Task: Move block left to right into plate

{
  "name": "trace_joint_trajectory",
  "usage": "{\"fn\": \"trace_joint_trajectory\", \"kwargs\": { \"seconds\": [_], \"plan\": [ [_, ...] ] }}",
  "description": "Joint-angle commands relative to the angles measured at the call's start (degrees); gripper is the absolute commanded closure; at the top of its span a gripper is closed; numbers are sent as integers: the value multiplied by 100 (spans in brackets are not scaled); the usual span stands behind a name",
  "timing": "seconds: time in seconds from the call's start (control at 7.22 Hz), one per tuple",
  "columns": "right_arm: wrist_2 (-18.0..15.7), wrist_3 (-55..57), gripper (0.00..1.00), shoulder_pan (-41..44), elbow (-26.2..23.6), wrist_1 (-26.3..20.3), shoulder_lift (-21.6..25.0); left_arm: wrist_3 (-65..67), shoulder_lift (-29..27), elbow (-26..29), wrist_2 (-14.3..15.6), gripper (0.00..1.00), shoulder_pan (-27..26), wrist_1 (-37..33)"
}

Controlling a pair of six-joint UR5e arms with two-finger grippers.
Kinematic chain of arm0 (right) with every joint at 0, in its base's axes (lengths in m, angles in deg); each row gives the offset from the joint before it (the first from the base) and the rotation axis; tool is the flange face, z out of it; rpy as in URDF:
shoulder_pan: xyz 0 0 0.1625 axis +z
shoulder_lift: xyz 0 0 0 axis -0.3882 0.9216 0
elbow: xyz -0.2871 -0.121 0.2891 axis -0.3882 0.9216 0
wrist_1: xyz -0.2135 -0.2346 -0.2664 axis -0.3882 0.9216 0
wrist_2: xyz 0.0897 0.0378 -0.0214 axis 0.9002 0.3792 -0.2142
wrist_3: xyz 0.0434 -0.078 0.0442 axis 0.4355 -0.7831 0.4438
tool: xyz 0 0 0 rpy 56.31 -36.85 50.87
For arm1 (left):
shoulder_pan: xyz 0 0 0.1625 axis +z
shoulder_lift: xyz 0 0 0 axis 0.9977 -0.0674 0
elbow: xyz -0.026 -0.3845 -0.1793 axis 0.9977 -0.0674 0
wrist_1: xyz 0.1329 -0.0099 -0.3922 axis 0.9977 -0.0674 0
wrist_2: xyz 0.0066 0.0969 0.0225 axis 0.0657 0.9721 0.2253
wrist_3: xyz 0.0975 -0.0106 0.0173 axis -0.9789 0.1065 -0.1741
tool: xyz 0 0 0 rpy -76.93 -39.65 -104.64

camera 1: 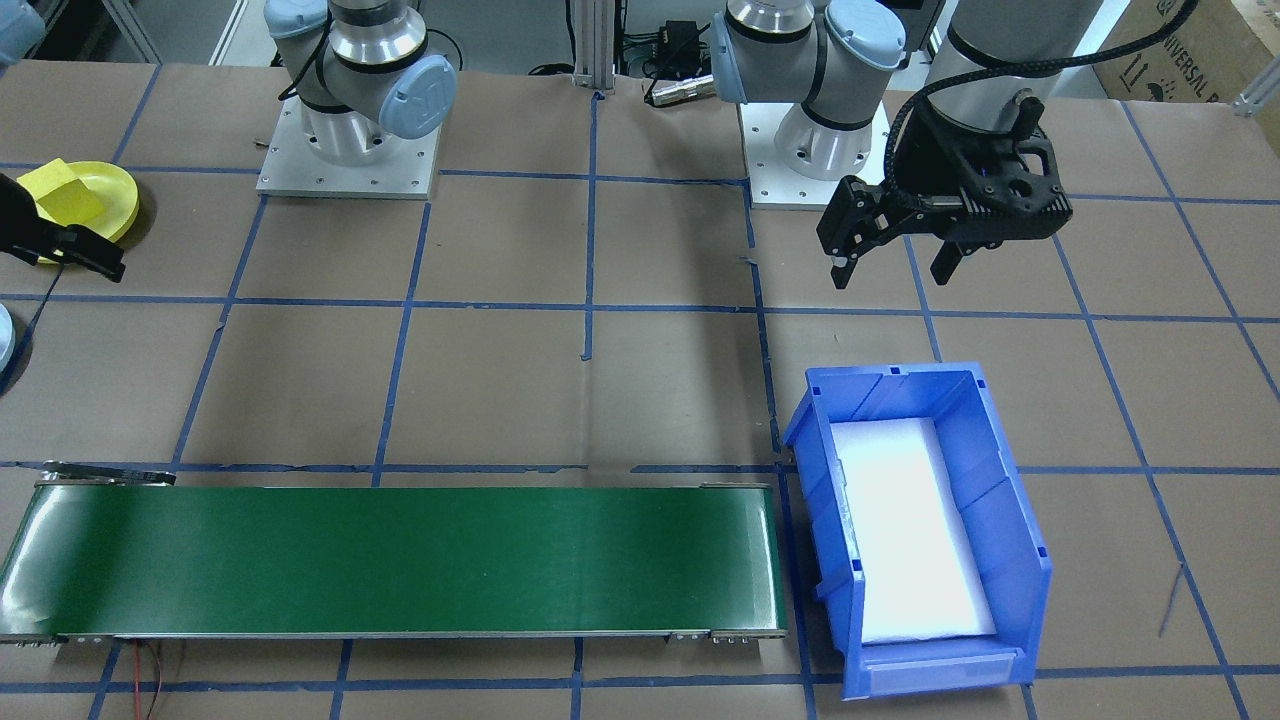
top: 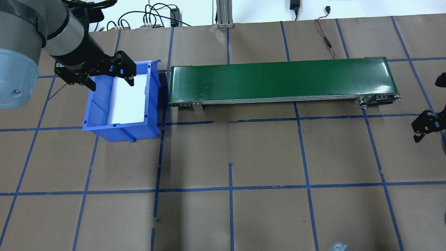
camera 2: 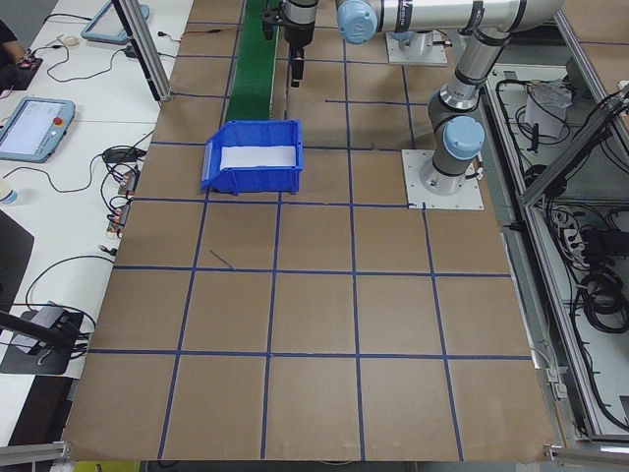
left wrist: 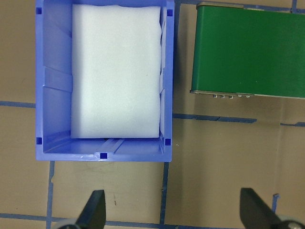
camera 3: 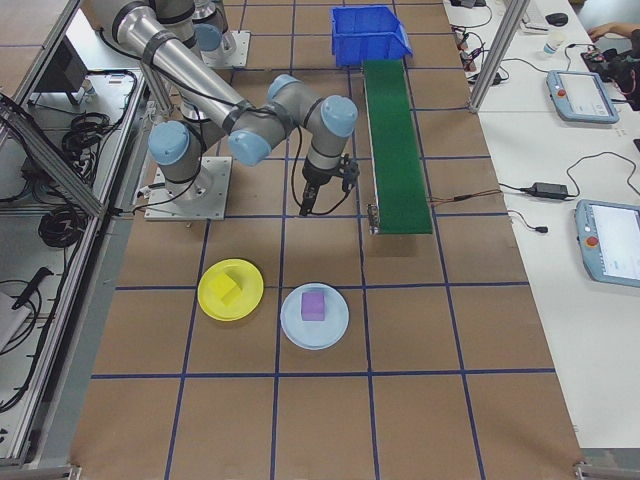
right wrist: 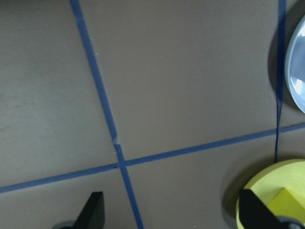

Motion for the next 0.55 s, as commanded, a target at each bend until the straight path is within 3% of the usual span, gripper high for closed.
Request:
{"fn": "trace_joint_trajectory", "kwargs": {
  "seconds": [0.0,0.14,0.28,0.42],
  "plan": [
    [648,1223,0,1318,539,-983,363,-7,0,0,0,0,4,2],
    [1037,1357,0,1662,716,-1127,591,-15,17,8,26,0,4,2],
    [1111,1376,0,2022,926,-1102,655,-16,35,8,26,0,-5,-7],
    [1112,1411,0,2365,1520,-1519,655,-16,43,0,26,0,-5,-7]
  ]
}}
